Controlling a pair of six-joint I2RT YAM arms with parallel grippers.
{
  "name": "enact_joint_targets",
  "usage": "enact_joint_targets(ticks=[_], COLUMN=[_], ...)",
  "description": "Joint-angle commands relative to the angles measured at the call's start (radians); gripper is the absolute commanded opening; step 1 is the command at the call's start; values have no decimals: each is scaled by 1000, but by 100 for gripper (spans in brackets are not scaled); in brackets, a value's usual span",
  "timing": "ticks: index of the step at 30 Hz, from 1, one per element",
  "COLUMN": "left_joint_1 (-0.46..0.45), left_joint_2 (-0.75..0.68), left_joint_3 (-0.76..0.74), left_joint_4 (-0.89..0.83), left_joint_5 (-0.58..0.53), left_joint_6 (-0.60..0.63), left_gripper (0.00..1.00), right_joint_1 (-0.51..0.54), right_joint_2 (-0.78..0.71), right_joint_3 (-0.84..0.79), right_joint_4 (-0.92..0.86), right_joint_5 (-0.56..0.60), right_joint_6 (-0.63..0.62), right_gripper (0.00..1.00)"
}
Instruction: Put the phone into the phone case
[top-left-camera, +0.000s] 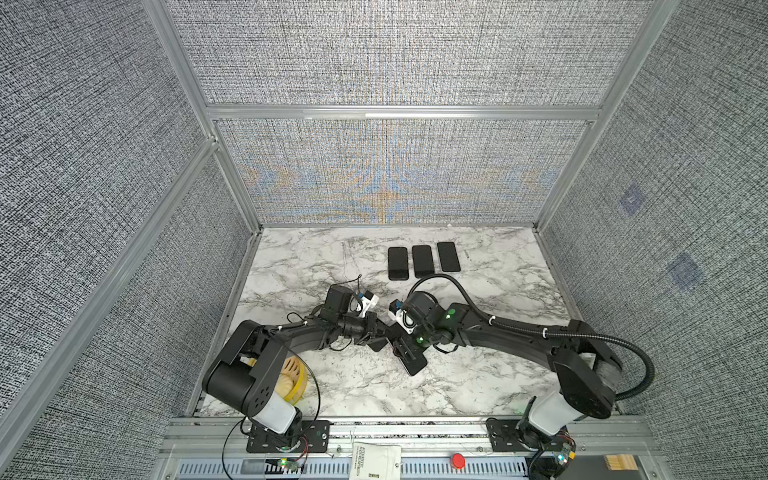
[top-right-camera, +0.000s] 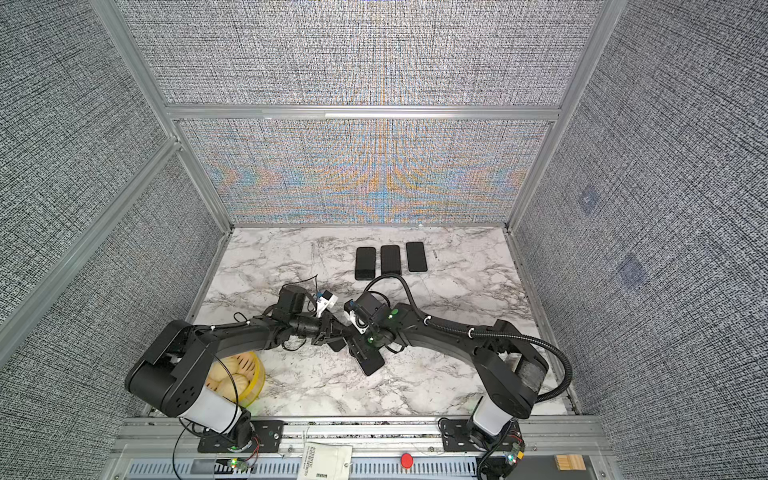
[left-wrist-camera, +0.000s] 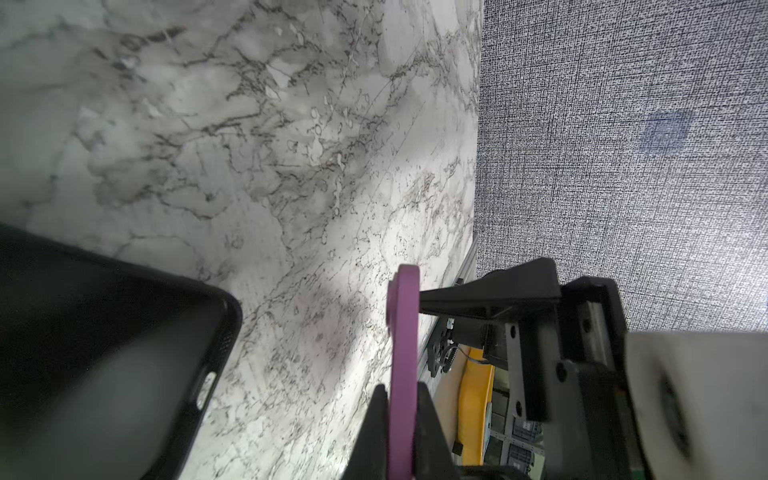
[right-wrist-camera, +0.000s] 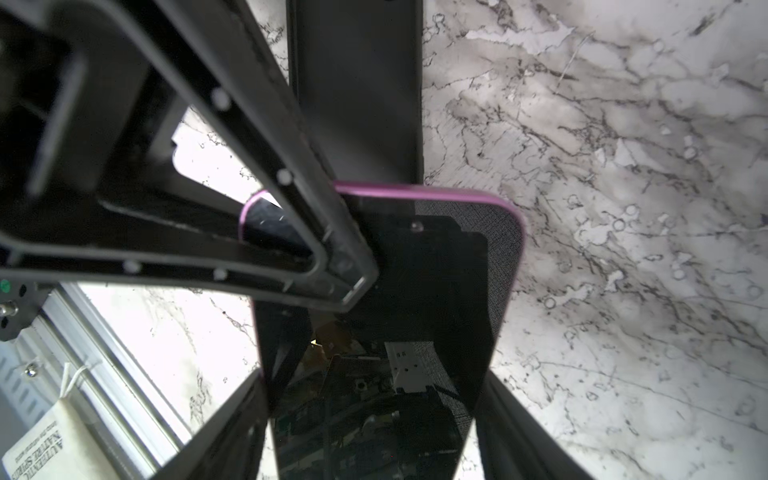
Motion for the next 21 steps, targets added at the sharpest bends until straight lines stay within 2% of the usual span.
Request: enact_joint_targets(ticks=[1, 7, 12, 14, 16, 17, 21], left_joint_1=[0, 0, 6, 12, 19, 24, 52], left_joint_2=[-4, 1, -35, -42, -36, -32, -1], left_joint_3=[1, 8, 39, 48, 54, 56, 64], left_joint_4=[50, 150, 131, 151, 191, 208, 339], left_joint_5=[-24, -47, -111, -124, -112, -105, -75], left_joint_6=[-73, -160, -174, -193, -219, -233, -313], left_gripper=[0, 0, 0, 0, 0, 0, 0], right_joint_1=[2, 3, -15, -34, -87, -116, -198], right_joint_2=[-15, -142, -351, -445, -514, -528, -565], right_joint_3=[21, 34, -107, -229, -365, -397, -446], right_joint_4=[-30, -85, 30, 207, 453, 513, 548], right_joint_5=[44, 124, 142, 99, -42, -87, -159], right_joint_6=[-31, 85, 379, 516, 613, 651, 730], right_gripper=[86, 91, 90, 89, 86, 84, 81])
